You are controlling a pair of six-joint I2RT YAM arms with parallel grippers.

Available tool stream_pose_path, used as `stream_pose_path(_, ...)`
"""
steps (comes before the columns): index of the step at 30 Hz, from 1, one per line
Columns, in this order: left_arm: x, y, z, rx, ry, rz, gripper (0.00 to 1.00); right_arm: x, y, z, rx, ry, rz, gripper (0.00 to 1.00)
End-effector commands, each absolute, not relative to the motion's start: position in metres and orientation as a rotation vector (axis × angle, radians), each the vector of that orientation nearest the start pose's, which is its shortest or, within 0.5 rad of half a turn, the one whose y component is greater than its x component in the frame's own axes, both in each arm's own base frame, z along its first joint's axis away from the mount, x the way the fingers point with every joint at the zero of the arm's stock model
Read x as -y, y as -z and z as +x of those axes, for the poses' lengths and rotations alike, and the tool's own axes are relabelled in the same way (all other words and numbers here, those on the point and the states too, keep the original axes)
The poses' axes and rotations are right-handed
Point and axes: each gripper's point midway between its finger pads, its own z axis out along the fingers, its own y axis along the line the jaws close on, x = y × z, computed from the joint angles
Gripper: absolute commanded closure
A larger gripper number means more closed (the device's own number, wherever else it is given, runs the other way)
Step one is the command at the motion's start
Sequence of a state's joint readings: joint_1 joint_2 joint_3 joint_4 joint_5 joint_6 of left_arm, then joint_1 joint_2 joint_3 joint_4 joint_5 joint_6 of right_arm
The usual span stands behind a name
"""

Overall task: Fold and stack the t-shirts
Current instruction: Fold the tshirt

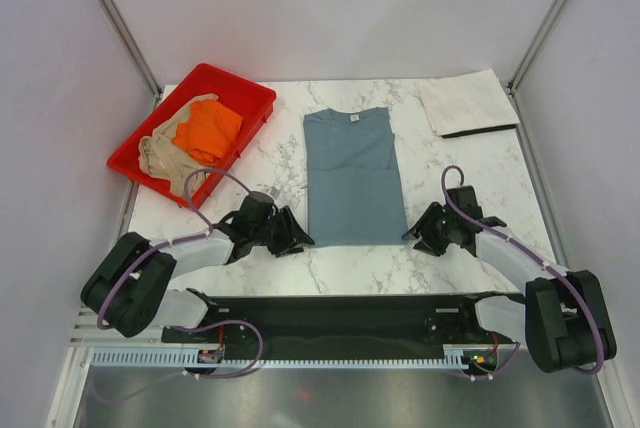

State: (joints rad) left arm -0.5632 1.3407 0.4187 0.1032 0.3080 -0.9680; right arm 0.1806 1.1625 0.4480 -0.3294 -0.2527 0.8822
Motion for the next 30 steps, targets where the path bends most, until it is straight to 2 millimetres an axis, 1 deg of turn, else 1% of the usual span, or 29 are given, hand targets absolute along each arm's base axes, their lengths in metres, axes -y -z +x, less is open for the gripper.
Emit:
stream_pose_path(1, 0.229, -0.021, 0.212, -2.584, 0.975, -0.435, 0.50, -0.113, -0.021, 0.220, -2.574, -0.657, 0.873, 0.50)
stream_pose_path(8, 0.229, -0.012, 0.211, -2.606, 0.944, -0.453, 0.52, -0.114, -0.017, 0.219, -2.569, -0.669, 0.883, 0.54)
stream_pose_path(12, 0.229, -0.009, 0.212, -2.609, 0.929, -0.456, 0.56, -0.113, -0.014, 0.219, -2.564, -0.661, 0.889, 0.56)
stream_pose_path(14, 0.229, -0.007, 0.213, -2.614, 0.924, -0.456, 0.68, -0.113, -0.013, 0.219, -2.567, -0.659, 0.886, 0.59)
stream_pose_path(15, 0.230, -0.008, 0.213, -2.612, 0.932, -0.453, 0.76, -0.113, -0.013, 0.219, -2.569, -0.660, 0.882, 0.65)
stream_pose_path(16, 0.231, -0.009, 0.214, -2.607, 0.935, -0.449, 0.89, -0.113, -0.012, 0.219, -2.574, -0.659, 0.875, 0.70)
stream_pose_path(17, 0.232, -0.013, 0.215, -2.595, 0.946, -0.442, 0.96, -0.113, -0.012, 0.219, -2.577, -0.656, 0.860, 0.80)
stream_pose_path(18, 0.233, -0.017, 0.215, -2.588, 0.961, -0.433, 0.98, -0.113, -0.013, 0.218, -2.580, -0.653, 0.858, 0.85)
stream_pose_path(19, 0.234, -0.021, 0.215, -2.576, 0.975, -0.428, 0.98, -0.113, -0.016, 0.219, -2.573, -0.655, 0.843, 0.90)
stream_pose_path(20, 0.235, -0.026, 0.215, -2.564, 0.991, -0.425, 0.98, -0.112, -0.019, 0.219, -2.572, -0.653, 0.834, 0.98)
stream_pose_path(21, 0.236, -0.035, 0.215, -2.543, 1.018, -0.423, 0.98, -0.113, -0.025, 0.220, -2.556, -0.662, 0.819, 1.00)
stream_pose_path(23, 0.236, -0.040, 0.213, -2.543, 1.030, -0.417, 0.98, -0.112, -0.033, 0.221, -2.541, -0.669, 0.808, 1.00)
stream_pose_path(24, 0.238, -0.047, 0.213, -2.528, 1.046, -0.407, 0.98, -0.113, -0.040, 0.222, -2.521, -0.680, 0.789, 1.00)
stream_pose_path(29, 0.235, -0.055, 0.203, -2.534, 1.067, -0.388, 0.98, -0.114, -0.049, 0.214, -2.512, -0.709, 0.762, 1.00)
stream_pose_path(30, 0.235, -0.059, 0.202, -2.525, 1.076, -0.380, 0.98, -0.115, -0.053, 0.214, -2.496, -0.721, 0.750, 1.00)
